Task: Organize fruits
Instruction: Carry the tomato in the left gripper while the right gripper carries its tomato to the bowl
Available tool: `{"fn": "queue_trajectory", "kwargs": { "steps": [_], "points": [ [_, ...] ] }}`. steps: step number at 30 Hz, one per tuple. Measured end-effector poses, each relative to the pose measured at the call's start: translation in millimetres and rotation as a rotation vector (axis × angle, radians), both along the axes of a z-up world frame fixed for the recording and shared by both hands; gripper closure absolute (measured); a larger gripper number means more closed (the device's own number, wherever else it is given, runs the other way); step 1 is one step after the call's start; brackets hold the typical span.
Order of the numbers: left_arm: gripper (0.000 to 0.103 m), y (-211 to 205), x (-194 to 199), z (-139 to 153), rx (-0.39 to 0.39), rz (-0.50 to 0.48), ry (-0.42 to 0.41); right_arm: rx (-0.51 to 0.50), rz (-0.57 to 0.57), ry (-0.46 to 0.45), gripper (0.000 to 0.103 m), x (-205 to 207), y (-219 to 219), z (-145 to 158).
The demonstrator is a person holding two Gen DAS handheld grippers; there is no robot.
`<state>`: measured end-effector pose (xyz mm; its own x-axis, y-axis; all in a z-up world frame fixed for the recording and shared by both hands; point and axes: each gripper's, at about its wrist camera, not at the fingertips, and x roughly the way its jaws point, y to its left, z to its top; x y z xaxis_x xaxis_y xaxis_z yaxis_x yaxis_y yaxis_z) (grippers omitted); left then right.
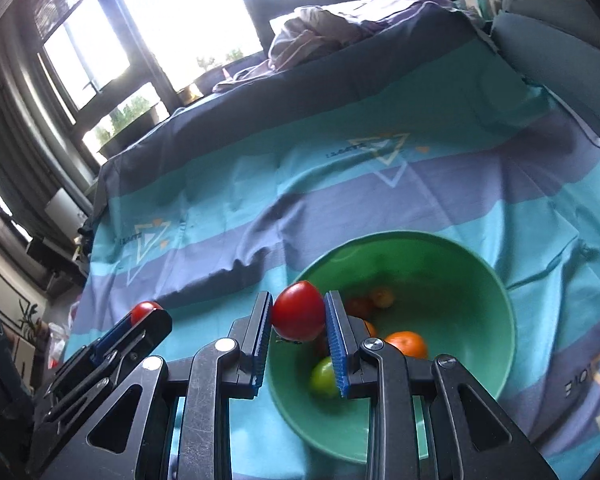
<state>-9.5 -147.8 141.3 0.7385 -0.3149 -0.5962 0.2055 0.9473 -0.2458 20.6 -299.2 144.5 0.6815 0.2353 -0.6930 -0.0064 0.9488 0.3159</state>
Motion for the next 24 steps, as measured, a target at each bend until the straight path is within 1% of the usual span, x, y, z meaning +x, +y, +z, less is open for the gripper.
{"fn": "queue_trajectory", "kwargs": {
  "steps": [5,7,11,14,19,24],
  "points": [
    [0.074,-39.5,15.5,-19.7,0.003,-0.074,0.063,0.017,-0.078,0.040,0.074,1.7,-34.3,-12.6],
    [0.074,-52.7,20.4,-27.6,0.019,-0.093,0.086,0.031,-0.111,0.073,0.074,4.4,-48.3,-20.0],
    [0.074,-73.9,30.9,-43.5,0.056,-0.115,0.127,0.038,-0.149,0.109,0.074,5.3,-66.7,-31.8],
    [0.074,-82.7,34.6,-53.0,0.060,-0.137,0.157,0.046,-0.166,0.143,0.074,8.2,-74.6,-41.6],
    [0.074,-92.3,38.6,-61.3,0.082,-0.149,0.176,0.040,-0.173,0.186,0.074,14.1,-77.3,-53.1],
    [0.074,-96.5,41.6,-67.7,0.097,-0.150,0.196,0.028,-0.171,0.204,0.074,17.2,-78.1,-58.2]
  ]
}}
